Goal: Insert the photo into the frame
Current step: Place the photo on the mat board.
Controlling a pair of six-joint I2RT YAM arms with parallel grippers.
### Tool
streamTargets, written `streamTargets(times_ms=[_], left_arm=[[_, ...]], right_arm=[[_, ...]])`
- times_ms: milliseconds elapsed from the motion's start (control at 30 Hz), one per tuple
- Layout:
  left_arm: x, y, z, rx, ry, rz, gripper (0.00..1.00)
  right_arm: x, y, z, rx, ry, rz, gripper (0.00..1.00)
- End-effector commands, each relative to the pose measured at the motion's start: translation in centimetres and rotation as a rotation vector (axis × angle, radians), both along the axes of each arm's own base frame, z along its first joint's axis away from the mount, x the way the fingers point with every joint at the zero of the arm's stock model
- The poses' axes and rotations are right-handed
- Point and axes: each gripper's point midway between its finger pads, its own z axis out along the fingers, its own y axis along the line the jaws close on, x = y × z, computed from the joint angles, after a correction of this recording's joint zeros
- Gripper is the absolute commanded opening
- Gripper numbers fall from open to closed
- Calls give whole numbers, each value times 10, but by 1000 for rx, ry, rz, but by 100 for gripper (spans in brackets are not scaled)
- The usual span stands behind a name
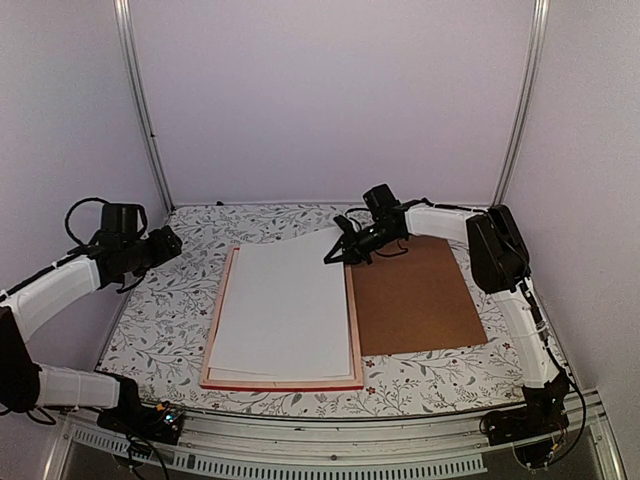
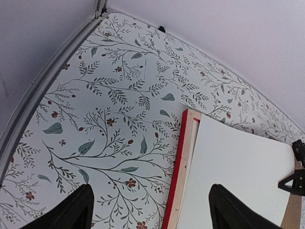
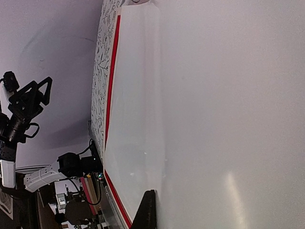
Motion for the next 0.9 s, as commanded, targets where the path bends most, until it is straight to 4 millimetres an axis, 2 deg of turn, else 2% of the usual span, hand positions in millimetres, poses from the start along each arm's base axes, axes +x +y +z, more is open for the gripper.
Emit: streamTargets(times_ms=[0, 867], left_arm=[[2, -7, -2, 5, -5, -27, 85], [2, -22, -10, 6, 14, -74, 88]], right_arm=[[-2, 1, -17, -36, 3, 20, 3], [-4, 14, -23, -32, 7, 34, 2]])
